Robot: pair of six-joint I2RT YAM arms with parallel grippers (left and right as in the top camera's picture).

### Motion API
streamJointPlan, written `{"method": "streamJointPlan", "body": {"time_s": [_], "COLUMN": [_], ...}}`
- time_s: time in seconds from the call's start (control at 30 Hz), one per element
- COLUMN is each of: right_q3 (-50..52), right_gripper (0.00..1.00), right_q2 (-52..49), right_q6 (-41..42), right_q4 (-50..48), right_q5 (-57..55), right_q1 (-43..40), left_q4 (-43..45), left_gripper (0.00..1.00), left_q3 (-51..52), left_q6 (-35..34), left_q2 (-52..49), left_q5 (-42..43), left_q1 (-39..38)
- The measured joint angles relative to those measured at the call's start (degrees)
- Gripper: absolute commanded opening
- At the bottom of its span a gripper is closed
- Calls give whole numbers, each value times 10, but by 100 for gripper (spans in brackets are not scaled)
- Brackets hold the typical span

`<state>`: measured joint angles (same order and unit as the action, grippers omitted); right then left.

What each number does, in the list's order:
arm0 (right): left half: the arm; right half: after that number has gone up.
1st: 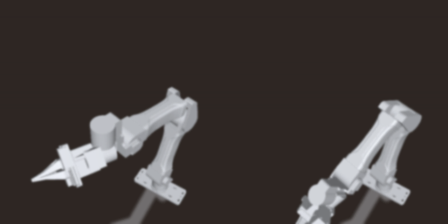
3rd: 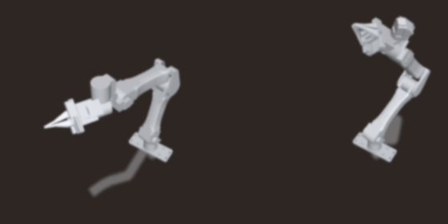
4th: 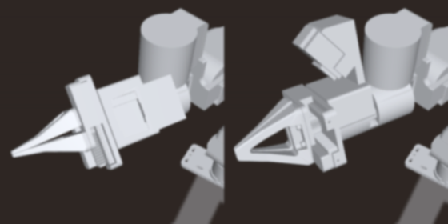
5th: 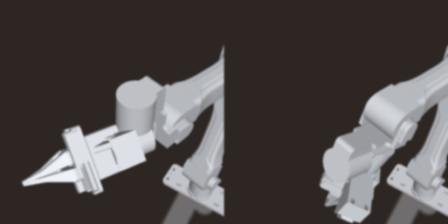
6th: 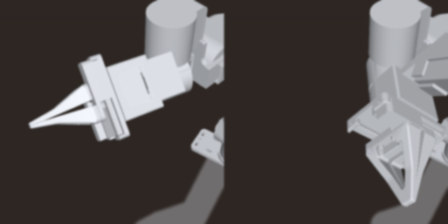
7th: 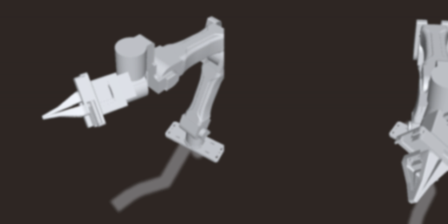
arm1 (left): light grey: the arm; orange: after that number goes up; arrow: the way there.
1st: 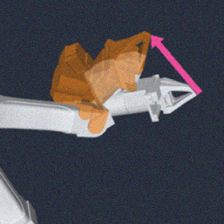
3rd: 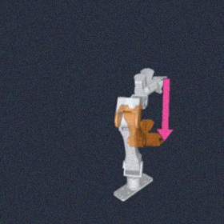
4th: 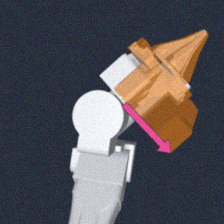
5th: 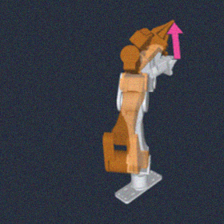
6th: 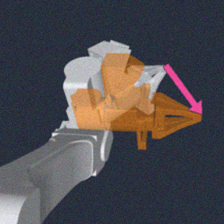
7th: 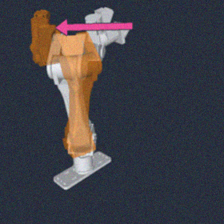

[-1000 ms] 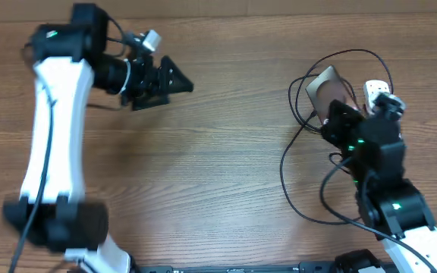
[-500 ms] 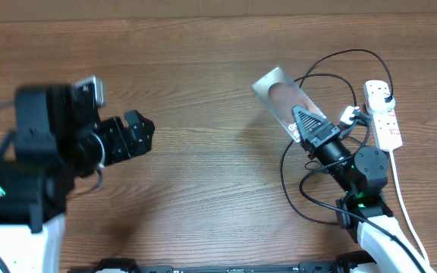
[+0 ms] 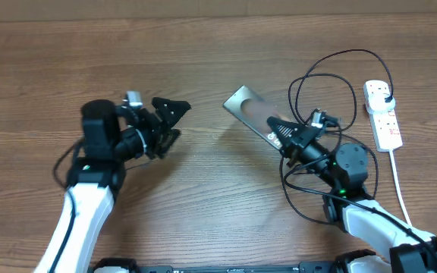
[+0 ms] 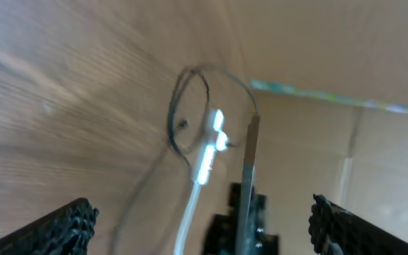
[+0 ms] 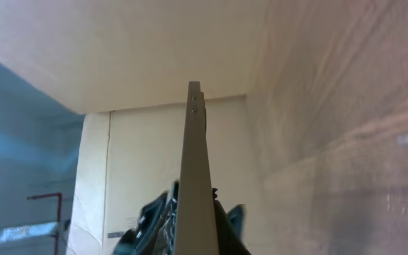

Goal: Plug charger to phone and switch on socket

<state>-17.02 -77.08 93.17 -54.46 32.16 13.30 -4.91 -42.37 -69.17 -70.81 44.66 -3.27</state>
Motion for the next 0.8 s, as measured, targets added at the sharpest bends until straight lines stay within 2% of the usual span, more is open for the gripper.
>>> {"method": "streamJointPlan", "body": {"time_s": [0.17,0.33,0.53,0.8], "right_q3": [0,0,0,-32], "right_gripper": [4,4,4,4], "right_q2": [-2,-2,-2,-2], "right_q6": [32,77,107,116], "right_q4": [4,69,79,136], "right_q5": [-69,-141,-186,-201], "right_q1": [71,127,137,153], "left_q4": [151,248,260,260], "left_gripper": [100,99,80,71], "left_q3": [8,7,8,8], "left_q6": [-114,-192,-235,-251], "left_q2": [-89,-141,-157,-157], "left_q5": [52,69,73,66], "left_q1": [-46,-94,-110,-130]}}
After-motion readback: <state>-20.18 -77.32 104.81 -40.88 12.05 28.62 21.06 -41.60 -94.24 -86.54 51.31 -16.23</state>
